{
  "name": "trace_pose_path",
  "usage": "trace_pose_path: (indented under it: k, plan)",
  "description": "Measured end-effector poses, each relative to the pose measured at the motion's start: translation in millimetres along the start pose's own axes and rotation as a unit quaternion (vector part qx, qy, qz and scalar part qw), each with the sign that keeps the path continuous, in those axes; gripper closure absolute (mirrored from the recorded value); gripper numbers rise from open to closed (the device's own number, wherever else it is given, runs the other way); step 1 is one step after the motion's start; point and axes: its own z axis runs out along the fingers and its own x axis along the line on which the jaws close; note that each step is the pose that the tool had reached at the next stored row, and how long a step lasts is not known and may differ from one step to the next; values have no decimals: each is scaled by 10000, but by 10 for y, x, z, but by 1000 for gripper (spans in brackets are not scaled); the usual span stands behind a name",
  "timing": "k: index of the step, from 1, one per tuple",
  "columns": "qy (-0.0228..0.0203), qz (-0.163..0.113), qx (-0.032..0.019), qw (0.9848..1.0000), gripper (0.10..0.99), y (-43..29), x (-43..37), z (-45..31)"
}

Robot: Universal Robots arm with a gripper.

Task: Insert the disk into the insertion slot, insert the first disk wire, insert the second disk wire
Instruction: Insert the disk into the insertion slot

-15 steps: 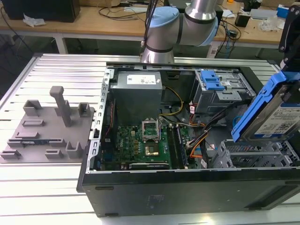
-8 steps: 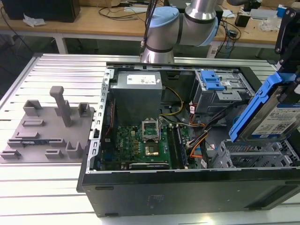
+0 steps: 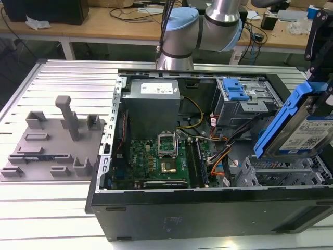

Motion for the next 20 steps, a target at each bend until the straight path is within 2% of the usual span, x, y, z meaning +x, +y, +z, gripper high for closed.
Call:
trace_pose_path:
  k: [10, 20]
  plan:
    - [0, 1, 0, 10000, 722, -5, 5, 58]
    - [0, 0, 0, 10000, 722, -2, 11, 159]
